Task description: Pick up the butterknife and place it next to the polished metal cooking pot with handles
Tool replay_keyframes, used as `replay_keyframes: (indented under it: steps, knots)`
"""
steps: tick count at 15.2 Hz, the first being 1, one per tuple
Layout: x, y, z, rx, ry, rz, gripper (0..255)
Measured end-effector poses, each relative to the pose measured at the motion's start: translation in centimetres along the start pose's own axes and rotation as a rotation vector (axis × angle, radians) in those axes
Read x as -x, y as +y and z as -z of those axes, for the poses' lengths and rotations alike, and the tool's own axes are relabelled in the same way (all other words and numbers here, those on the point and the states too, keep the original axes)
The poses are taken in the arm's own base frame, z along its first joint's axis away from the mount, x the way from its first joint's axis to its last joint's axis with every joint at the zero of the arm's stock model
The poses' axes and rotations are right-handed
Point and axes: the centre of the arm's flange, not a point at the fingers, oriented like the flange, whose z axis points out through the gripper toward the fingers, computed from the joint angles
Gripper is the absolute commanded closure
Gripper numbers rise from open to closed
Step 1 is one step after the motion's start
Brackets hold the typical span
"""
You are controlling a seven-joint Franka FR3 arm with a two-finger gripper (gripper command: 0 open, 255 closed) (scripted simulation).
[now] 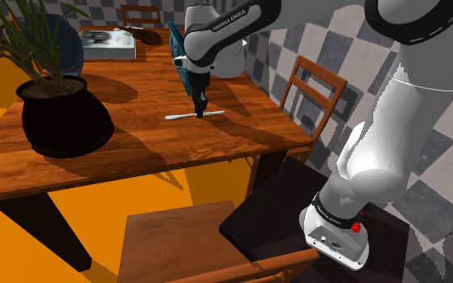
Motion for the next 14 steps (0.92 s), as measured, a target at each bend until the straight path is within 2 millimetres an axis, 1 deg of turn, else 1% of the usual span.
replay_keyframes:
  steps: [6, 14]
  knots:
    - [0.0, 0.0, 0.2, 0.0, 0.0, 0.0, 255]
    - [-0.1, -0.2, 4.2, 0.0, 0.0, 0.0, 255]
